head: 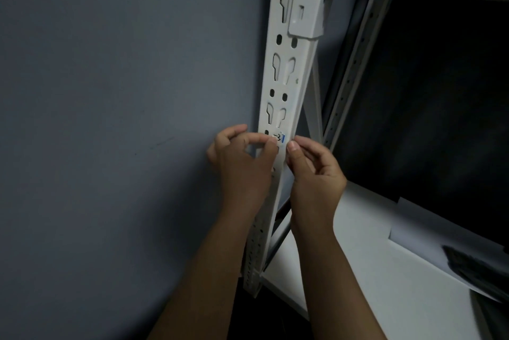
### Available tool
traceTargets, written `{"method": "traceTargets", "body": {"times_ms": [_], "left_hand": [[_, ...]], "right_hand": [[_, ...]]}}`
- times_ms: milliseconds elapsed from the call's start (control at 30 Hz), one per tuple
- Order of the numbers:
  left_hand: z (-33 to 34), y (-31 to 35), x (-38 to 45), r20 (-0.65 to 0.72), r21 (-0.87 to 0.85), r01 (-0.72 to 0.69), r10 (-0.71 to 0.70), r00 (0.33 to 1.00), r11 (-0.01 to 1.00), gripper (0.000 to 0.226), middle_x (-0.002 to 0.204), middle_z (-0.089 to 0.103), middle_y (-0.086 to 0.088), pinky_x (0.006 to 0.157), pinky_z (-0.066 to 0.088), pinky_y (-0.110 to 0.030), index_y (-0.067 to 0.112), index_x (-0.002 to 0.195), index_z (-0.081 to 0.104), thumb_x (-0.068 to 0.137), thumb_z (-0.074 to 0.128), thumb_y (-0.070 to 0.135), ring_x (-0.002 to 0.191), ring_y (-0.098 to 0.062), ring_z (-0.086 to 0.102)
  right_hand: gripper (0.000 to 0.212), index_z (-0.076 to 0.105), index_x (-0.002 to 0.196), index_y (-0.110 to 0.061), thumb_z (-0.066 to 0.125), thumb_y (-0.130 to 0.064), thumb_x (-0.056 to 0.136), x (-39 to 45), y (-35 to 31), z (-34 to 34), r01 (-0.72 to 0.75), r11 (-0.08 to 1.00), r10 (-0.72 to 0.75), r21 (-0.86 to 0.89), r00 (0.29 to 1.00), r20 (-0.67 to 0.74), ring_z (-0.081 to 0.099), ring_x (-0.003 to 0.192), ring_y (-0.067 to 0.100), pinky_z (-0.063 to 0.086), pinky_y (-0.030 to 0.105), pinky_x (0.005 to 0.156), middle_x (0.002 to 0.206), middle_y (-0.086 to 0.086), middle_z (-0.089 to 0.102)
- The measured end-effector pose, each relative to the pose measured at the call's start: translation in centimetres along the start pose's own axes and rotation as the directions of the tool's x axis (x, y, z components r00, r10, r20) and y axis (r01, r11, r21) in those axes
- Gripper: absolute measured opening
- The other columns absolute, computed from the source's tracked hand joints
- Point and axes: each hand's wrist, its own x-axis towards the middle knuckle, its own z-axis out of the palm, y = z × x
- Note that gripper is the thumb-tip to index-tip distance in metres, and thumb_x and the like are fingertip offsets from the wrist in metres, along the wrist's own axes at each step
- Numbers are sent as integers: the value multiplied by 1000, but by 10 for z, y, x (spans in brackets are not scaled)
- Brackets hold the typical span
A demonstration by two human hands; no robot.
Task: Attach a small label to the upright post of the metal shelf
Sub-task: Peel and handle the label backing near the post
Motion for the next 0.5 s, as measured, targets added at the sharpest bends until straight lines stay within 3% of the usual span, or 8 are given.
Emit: {"method": "traceTargets", "body": {"times_ms": [100, 200, 267, 367, 500], "left_hand": [[-1, 2, 5, 30, 31, 35, -36, 999, 999, 20, 118, 43, 14, 75, 22, 4, 35, 67, 60, 84, 65, 26, 118, -6, 29], [2, -1, 10, 54, -19, 47, -46, 997, 999, 29, 121, 55, -1, 95, 40, -29, 38, 56, 58, 82, 64, 25, 121, -24, 43], [2, -1, 11, 54, -32, 72, -70, 996, 997, 26, 127, 54, 0, 100, 42, -40, 38, 59, 61, 81, 64, 25, 121, -25, 46], [3, -2, 12, 66, -77, 94, -89, 994, 993, 25, 129, 47, 10, 105, 38, -39, 40, 62, 62, 81, 65, 24, 125, -19, 42], [2, -1, 11, 94, -121, 122, -111, 989, 985, 13, 129, 46, 10, 101, 39, -30, 32, 75, 68, 83, 64, 23, 124, -14, 42]], "right_hand": [[13, 70, 91, -11, 66, 0, 85, -1, 0, -1, 2, 1000, -2, -7, 1000, 5, 70, 80, 10, 56, 19, 74, 84, 0, 73], [13, 70, 91, -11, 66, 0, 85, -1, 0, -1, 6, 1000, -6, -16, 1000, 7, 70, 81, 11, 56, 19, 73, 86, 2, 73], [14, 70, 90, -13, 66, 0, 85, -1, 1, -1, 11, 1000, -11, -16, 1000, 3, 70, 80, 11, 55, 18, 72, 85, 1, 73], [15, 70, 89, -14, 66, 0, 85, -2, 0, 0, 15, 1000, -15, -17, 1000, 0, 70, 80, 9, 54, 16, 71, 83, -3, 72], [14, 70, 90, -12, 66, 1, 85, -2, -1, 0, 4, 1000, -4, -3, 1000, -2, 70, 80, 9, 56, 19, 73, 82, -2, 73]]}}
